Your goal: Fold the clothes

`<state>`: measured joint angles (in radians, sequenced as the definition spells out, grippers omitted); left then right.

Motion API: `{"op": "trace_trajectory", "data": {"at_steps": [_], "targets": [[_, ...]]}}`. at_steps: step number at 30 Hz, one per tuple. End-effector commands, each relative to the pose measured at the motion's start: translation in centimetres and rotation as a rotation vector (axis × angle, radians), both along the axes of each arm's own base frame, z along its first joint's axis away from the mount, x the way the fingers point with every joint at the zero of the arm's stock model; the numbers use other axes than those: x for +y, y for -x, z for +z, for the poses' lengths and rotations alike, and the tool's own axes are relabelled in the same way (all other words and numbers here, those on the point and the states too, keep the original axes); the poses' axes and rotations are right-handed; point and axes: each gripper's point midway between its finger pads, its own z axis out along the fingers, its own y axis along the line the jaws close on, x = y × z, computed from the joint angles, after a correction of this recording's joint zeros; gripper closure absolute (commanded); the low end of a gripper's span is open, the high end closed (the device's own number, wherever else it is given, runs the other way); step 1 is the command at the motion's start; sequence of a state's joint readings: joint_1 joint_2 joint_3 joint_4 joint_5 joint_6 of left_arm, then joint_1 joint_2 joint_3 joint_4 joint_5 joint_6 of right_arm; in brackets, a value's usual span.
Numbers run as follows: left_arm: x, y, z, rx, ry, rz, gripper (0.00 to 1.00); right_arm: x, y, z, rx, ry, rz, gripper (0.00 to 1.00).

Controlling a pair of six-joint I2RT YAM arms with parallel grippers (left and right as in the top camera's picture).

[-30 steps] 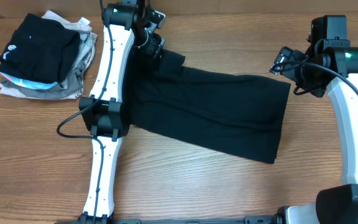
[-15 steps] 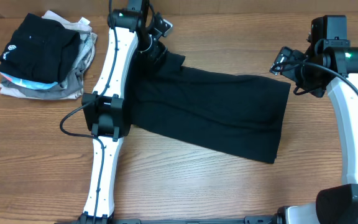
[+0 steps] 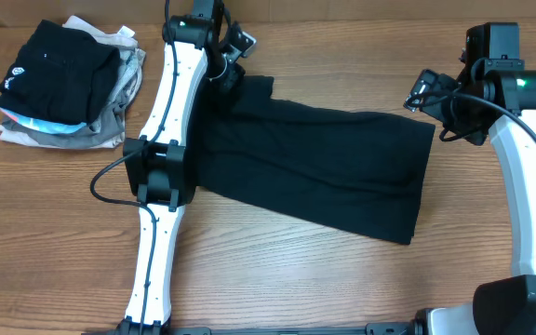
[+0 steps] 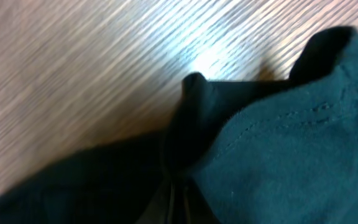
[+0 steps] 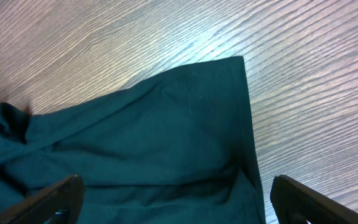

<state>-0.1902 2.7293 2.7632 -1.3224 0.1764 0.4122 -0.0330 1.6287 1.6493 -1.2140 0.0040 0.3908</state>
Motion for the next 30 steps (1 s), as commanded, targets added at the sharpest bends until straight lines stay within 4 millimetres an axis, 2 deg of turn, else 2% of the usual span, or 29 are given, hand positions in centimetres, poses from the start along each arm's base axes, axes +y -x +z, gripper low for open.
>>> {"op": "trace_trajectory", "data": {"at_steps": [1,6,10,12,23,30], "targets": [[0.7,-0.9,3.4,-0.065,-0.017,0.135,0.96,0.0,-0.3,0.2,-0.011,0.004,0.006,0.0],[1.4,0.3,7.0,-0.062,0.004,0.274,0.96,0.0,-0.3,0.2,-0.011,0.004,0.006,0.0],[1.8,2.4,7.7,0.006,-0.001,0.324,0.96,0.0,-0.3,0.2,-0.012,0.004,0.006,0.0],[2.1,4.1,7.2,0.077,-0.022,0.34,0.96,0.0,-0.3,0.2,-0.012,0.004,0.006,0.0],[1.6,6.5,2.7,0.259,-0.075,0.415,0.96,0.0,-0.1,0.1,-0.003,0.004,0.006,0.0],[2.0,8.0,0.4,0.348,-0.125,0.446,0.96,0.0,-0.1,0.1,-0.001,0.004,0.006,0.0]]}}
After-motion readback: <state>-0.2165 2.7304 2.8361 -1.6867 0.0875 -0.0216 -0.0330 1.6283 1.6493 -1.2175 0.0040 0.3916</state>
